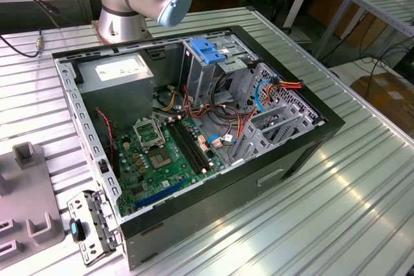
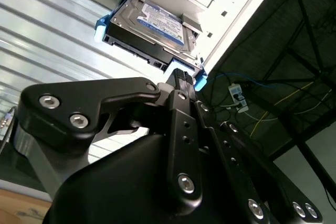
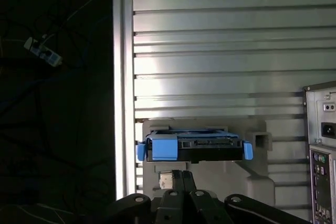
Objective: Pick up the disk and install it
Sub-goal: 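Pick up the disk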
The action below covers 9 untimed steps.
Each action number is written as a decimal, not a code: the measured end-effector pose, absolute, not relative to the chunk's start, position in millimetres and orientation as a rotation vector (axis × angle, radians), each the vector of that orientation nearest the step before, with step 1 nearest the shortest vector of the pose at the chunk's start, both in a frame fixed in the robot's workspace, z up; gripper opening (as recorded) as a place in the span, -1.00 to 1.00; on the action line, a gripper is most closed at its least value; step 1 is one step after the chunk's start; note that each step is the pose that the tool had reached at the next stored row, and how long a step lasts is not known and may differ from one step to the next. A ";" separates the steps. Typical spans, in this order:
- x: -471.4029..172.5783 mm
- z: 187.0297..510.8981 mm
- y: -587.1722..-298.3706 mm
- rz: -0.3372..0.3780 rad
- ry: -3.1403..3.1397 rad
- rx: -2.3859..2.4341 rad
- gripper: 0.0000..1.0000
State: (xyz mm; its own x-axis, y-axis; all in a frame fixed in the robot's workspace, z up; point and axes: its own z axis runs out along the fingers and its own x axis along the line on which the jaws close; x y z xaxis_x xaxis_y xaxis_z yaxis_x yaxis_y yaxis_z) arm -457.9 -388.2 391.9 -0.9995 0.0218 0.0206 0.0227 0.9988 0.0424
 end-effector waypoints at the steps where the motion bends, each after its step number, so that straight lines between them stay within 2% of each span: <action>1: -457.9 391.9 -388.2 -0.066 -3.120 -0.026 -0.79; 9: -457.9 391.9 -388.3 -0.065 -3.118 0.075 -0.79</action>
State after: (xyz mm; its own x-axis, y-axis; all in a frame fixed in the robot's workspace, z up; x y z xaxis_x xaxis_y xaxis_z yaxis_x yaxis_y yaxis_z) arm -457.9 -388.3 391.9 -0.9986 -0.0486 0.0207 -0.0477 0.9980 0.0424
